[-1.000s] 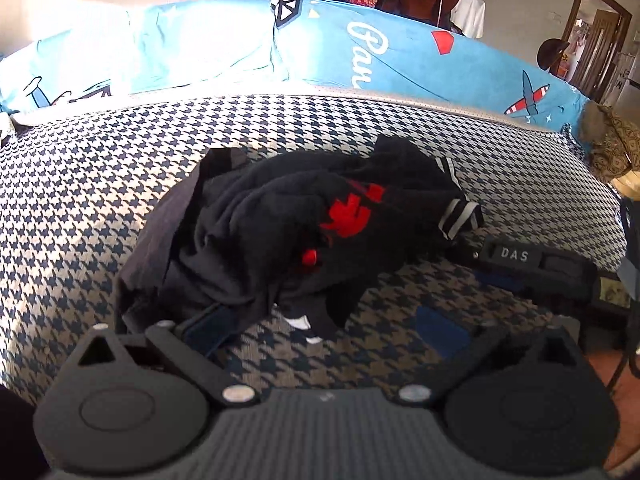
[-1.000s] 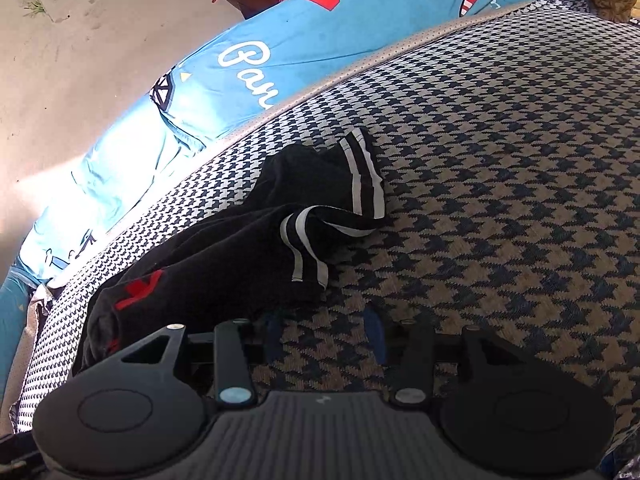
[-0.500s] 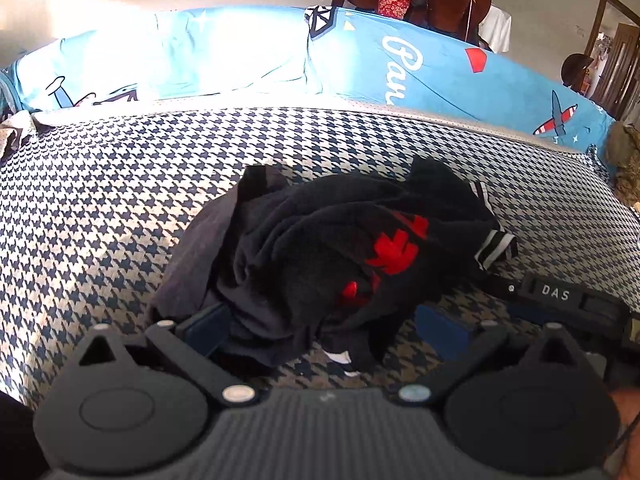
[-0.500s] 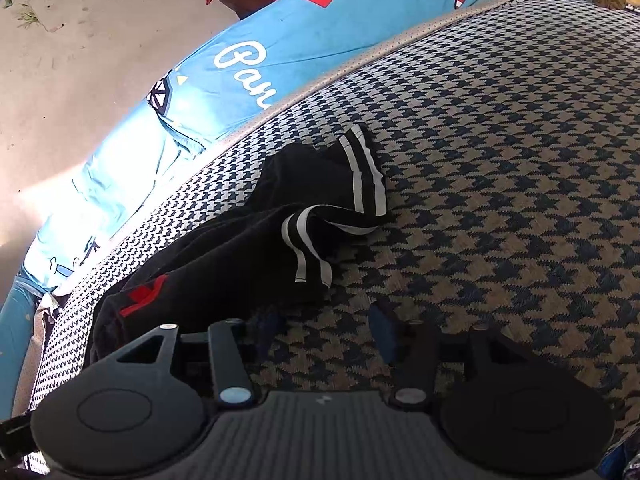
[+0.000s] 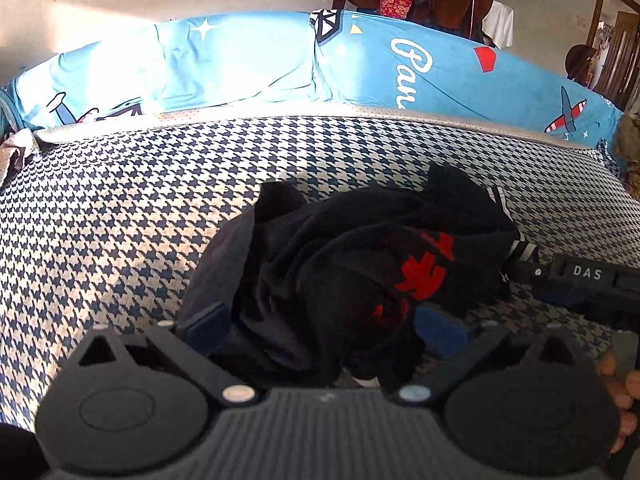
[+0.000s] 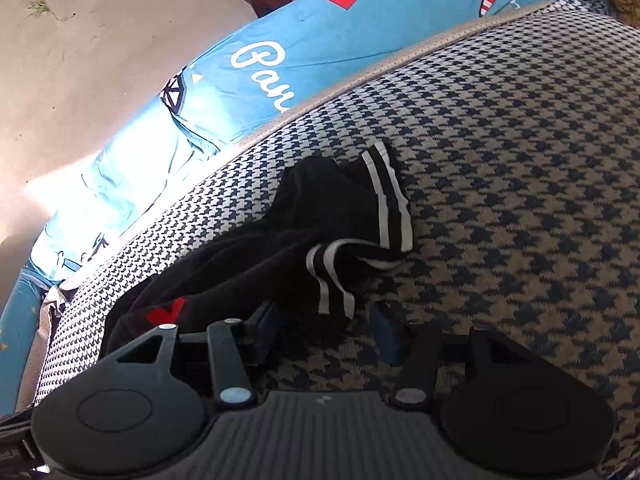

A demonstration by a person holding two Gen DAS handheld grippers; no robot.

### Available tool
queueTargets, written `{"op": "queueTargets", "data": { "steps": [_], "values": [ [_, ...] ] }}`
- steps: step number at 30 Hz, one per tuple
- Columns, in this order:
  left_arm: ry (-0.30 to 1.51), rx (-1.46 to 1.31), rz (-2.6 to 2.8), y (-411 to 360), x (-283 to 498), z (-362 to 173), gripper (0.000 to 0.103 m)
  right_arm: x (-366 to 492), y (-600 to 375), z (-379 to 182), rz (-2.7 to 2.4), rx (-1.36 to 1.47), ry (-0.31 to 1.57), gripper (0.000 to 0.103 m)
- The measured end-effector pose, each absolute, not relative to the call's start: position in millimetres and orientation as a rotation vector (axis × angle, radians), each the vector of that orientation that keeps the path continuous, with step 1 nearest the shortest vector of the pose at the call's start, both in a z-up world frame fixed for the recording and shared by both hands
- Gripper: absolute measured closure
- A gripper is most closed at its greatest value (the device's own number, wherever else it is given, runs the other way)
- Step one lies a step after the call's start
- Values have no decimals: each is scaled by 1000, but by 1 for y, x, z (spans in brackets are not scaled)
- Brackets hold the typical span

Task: Fold clothes
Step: 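Grasp the white-striped leg end of the black pants with the right gripper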

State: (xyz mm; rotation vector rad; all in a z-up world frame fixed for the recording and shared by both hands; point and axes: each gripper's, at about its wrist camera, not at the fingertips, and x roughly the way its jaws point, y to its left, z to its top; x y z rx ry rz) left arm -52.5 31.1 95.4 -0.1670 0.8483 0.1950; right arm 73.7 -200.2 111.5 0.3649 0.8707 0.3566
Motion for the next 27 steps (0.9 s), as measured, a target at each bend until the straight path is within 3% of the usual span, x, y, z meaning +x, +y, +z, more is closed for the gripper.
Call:
{"op": "queueTargets", "data": {
  "steps": [8,27],
  "values": [
    [843,-142,188,40,-37,99,0,102,-198,122,400,239,883,39],
    [870,-62,49,46,31,84,0,167,-209,108,372,281,957,33]
  ]
}}
